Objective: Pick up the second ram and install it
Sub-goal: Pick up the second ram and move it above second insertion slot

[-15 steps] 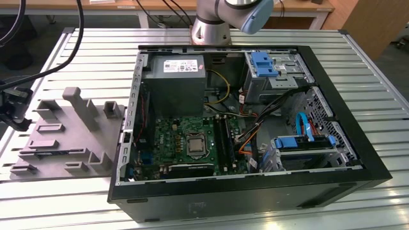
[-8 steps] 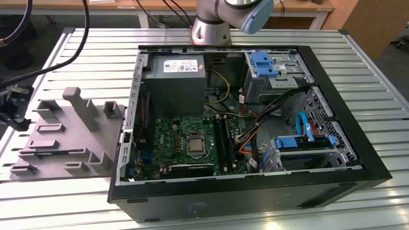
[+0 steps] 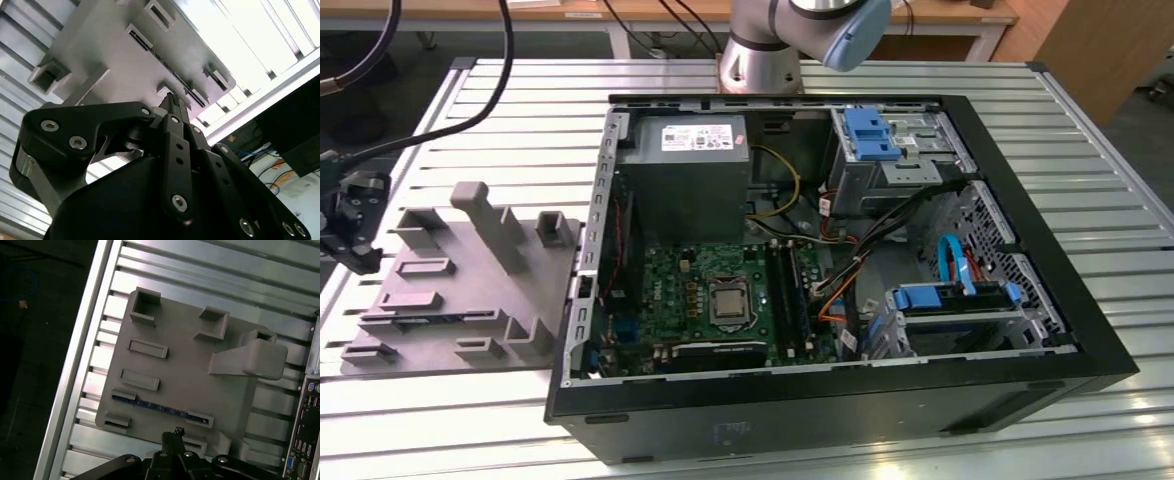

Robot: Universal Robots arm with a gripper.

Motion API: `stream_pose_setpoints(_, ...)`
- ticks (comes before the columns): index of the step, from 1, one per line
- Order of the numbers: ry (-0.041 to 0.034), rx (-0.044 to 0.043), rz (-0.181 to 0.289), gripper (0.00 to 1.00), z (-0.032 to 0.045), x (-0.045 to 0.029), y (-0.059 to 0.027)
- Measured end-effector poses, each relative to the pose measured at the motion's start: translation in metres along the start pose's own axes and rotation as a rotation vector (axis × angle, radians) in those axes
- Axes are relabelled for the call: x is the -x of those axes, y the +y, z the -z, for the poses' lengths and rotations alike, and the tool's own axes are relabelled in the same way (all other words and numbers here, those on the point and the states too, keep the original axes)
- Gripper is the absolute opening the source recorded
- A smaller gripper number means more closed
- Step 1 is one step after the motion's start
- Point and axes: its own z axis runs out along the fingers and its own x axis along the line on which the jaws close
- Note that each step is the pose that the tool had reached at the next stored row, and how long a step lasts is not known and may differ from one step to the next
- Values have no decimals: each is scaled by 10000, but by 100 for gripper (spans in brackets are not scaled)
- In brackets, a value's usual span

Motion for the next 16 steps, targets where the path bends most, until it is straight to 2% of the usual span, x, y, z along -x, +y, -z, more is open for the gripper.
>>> stream_pose_setpoints(16, 131, 93, 2899, 11, -27, -1, -1)
